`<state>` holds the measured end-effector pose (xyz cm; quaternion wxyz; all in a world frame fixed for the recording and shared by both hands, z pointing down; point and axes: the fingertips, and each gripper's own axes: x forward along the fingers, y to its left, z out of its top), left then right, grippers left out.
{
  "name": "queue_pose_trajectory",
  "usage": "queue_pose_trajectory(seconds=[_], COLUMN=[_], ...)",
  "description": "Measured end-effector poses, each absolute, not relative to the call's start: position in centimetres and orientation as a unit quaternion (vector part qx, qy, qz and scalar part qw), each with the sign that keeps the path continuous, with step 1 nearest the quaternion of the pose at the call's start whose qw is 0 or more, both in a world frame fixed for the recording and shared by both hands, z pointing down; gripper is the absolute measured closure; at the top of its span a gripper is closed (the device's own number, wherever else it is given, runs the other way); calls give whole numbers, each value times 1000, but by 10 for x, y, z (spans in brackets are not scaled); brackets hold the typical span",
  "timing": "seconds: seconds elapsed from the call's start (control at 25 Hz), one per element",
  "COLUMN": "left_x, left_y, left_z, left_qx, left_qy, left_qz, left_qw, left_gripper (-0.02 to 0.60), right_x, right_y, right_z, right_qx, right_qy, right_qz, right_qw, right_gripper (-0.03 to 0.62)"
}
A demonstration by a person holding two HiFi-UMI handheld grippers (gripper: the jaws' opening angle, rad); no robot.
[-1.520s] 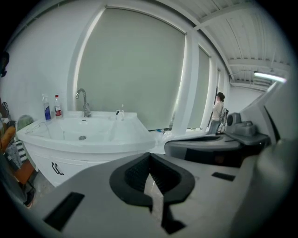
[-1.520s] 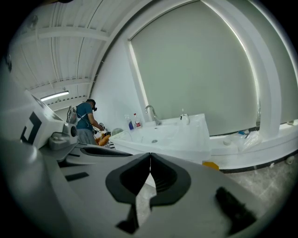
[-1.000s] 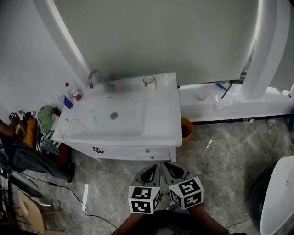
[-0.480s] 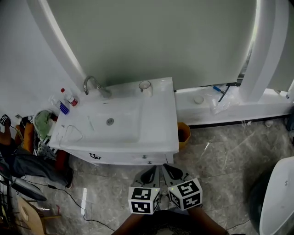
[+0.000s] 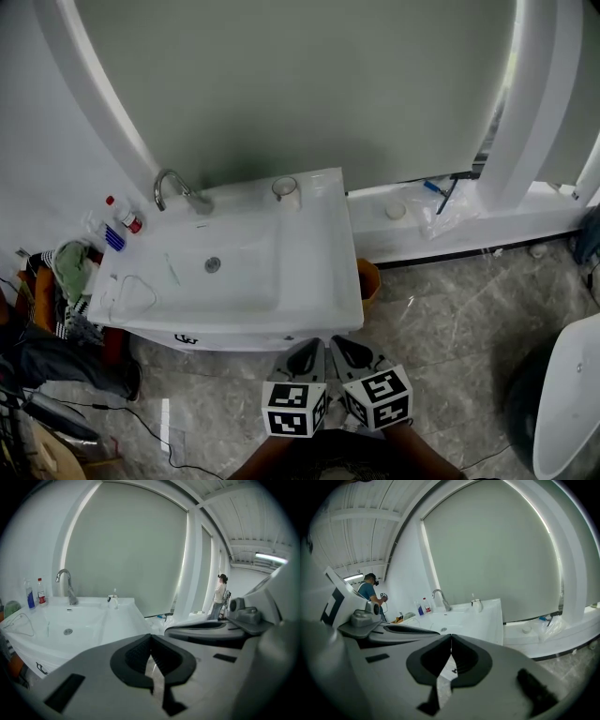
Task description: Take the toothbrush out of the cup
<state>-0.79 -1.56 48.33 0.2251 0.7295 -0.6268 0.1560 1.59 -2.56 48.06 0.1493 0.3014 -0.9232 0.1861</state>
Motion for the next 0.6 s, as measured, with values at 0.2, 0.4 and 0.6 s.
queue_pose_trajectory(seconds=[0.2, 0.4, 0.6], left_x=[-27, -50, -72], left_y=[-37, -64, -86], left_z=[482, 481, 479], left_qx=[736, 742, 750], left_qy=[-620, -611, -600], left_qz=[155, 152, 154], left_qw=[225, 231, 230], left_gripper=[572, 572, 572], right_x=[-2, -24, -46], right_y=[-47, -73, -95], right_z=[481, 479, 476], right_qx=[309, 320, 330], right_qy=[-920, -916, -912], right_qz=[187, 186, 185], right_qw=[152, 155, 157], right_gripper=[583, 583, 583])
